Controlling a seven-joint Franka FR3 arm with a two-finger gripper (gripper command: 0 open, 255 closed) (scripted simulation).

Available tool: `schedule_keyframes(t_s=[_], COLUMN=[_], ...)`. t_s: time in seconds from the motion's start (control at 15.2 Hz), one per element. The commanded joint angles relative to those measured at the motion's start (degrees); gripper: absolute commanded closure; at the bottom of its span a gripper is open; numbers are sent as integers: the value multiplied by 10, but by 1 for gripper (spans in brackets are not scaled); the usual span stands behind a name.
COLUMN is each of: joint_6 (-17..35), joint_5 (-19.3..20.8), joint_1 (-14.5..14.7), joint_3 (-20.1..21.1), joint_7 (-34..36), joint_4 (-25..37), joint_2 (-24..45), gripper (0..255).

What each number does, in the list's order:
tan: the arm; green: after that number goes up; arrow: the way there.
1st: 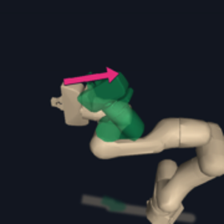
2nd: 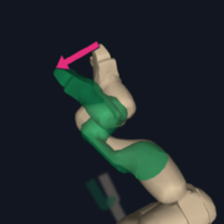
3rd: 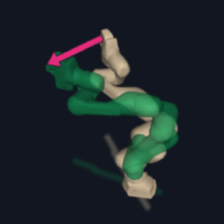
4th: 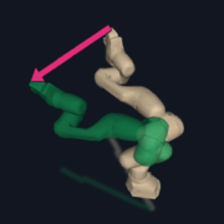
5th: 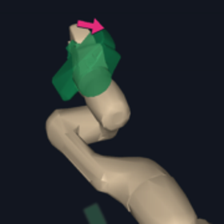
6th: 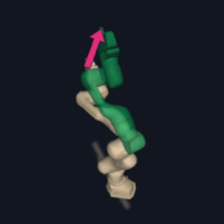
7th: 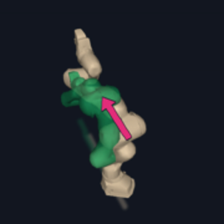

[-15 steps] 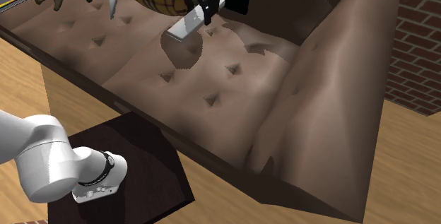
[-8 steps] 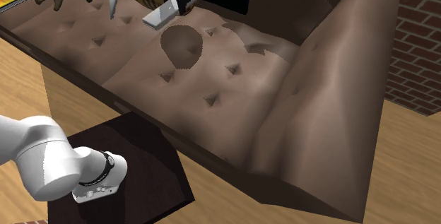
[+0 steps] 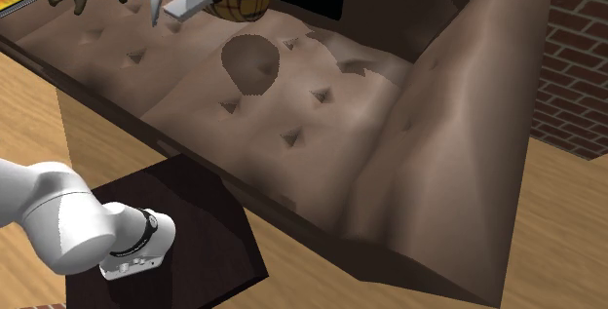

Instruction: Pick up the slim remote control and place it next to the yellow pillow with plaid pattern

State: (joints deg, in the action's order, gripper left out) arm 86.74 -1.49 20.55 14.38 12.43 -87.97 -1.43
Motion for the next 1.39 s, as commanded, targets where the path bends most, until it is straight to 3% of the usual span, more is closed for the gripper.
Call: schedule_keyframes(t_s=[0.0,0.73,1.32], joint_6=[4,-10,-60], joint_5=[-1,28,99], joint_1=[13,99,214], joint_3=[14,95,142], joint_7=[28,193,328], joint_4=[-6,80,252], joint_2=[-3,72,208], gripper=[255,255,255])
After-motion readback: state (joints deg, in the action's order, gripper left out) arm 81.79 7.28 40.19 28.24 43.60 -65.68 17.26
